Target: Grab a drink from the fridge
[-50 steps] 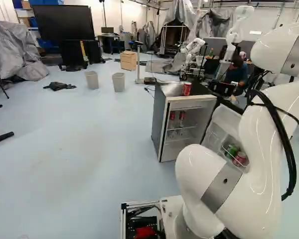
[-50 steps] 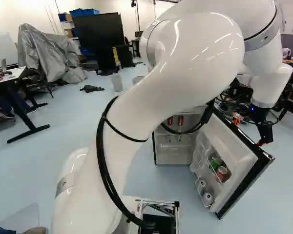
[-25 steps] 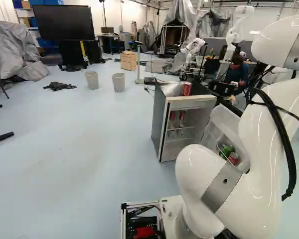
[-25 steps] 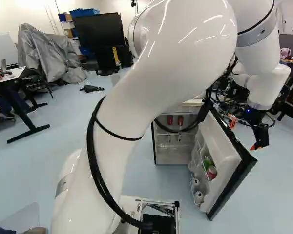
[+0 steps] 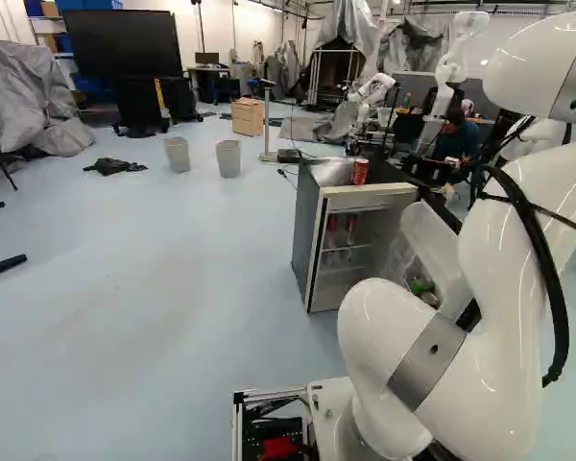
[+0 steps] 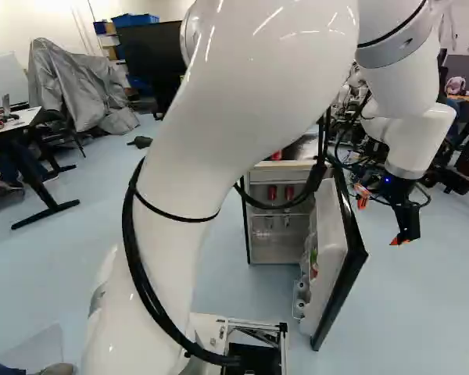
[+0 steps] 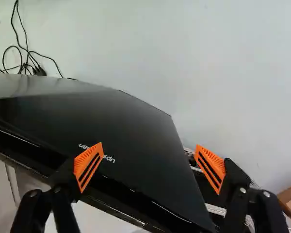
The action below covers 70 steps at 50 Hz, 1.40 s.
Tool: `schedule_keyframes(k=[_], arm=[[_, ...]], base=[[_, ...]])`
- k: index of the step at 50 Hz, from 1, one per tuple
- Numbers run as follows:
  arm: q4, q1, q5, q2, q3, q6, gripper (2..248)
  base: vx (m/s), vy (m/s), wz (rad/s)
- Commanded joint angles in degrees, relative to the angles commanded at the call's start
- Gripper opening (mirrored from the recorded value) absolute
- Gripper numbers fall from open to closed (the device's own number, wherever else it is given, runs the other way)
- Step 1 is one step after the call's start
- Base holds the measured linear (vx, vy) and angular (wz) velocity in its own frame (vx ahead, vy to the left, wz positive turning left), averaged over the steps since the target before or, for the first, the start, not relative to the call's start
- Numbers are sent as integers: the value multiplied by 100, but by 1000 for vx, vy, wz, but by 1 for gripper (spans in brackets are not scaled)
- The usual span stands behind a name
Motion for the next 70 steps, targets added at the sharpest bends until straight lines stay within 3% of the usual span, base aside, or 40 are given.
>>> schedule_keyframes(k=[31,70], arm=[[-249,191,0,600,867,0,247],[-258,668,0,1265,1786,0,247]], base=[[0,0,0],[0,0,0]])
